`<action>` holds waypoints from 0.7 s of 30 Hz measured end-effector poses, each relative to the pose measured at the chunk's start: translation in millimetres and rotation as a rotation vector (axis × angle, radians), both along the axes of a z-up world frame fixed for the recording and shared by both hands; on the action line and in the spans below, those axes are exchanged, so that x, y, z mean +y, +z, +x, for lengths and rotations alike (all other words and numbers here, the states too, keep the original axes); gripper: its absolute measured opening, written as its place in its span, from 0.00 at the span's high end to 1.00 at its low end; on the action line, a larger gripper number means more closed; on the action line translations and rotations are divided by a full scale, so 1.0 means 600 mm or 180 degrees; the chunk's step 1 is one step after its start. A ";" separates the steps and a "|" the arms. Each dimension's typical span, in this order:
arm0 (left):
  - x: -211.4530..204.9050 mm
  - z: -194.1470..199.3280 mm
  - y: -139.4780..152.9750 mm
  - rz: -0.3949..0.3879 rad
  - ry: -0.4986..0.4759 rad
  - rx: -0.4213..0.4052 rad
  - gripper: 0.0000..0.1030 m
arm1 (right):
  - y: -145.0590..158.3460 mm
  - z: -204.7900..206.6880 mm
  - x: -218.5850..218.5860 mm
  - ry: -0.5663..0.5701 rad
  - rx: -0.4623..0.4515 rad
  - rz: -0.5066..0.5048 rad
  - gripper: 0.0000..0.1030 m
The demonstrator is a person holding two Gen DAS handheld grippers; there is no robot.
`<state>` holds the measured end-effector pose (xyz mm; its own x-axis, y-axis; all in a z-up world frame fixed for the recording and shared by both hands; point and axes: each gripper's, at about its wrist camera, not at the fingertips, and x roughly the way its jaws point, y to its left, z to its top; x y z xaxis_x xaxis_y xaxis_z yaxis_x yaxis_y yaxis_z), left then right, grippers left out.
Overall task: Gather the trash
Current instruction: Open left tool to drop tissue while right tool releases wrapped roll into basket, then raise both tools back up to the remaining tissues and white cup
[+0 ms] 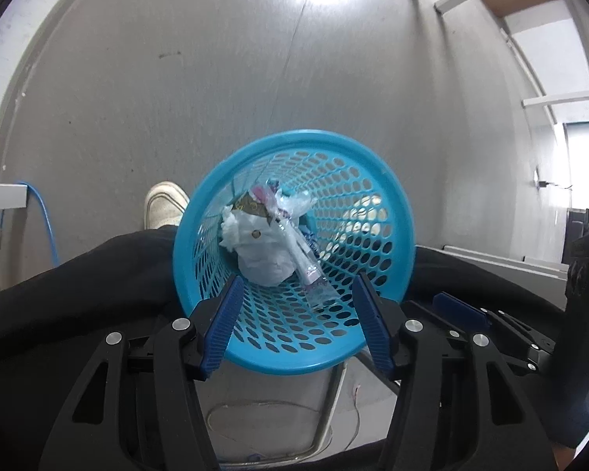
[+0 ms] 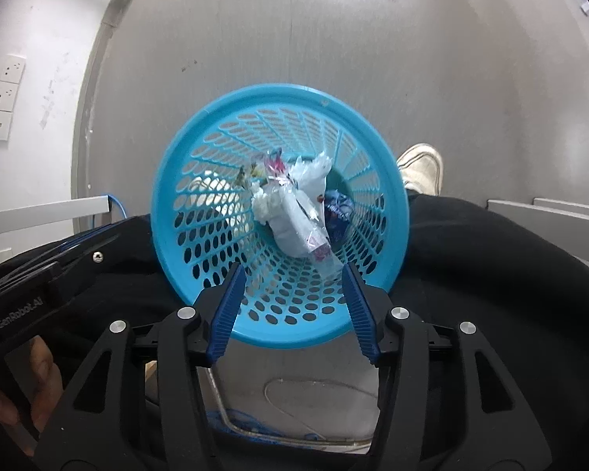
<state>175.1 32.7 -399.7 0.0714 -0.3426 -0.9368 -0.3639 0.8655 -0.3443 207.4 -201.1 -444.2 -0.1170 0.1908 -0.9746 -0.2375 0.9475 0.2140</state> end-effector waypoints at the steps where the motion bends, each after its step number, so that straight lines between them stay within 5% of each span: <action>1: 0.001 -0.004 0.010 0.0009 0.0001 -0.0053 0.45 | 0.009 -0.003 -0.001 -0.0001 -0.0034 0.0035 0.48; 9: 0.000 -0.048 0.106 0.0354 -0.0046 -0.0547 0.44 | 0.093 -0.039 0.000 0.0162 -0.0475 0.0141 0.42; 21: -0.032 -0.122 0.197 0.0413 -0.0337 -0.0966 0.42 | 0.209 -0.113 -0.036 0.0303 -0.0961 0.0450 0.31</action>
<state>102.0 13.7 -281.5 0.3238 -0.2424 -0.9145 -0.1675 0.9366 -0.3076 139.5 -222.8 -318.6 0.1488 0.3285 -0.9327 -0.3961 0.8840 0.2481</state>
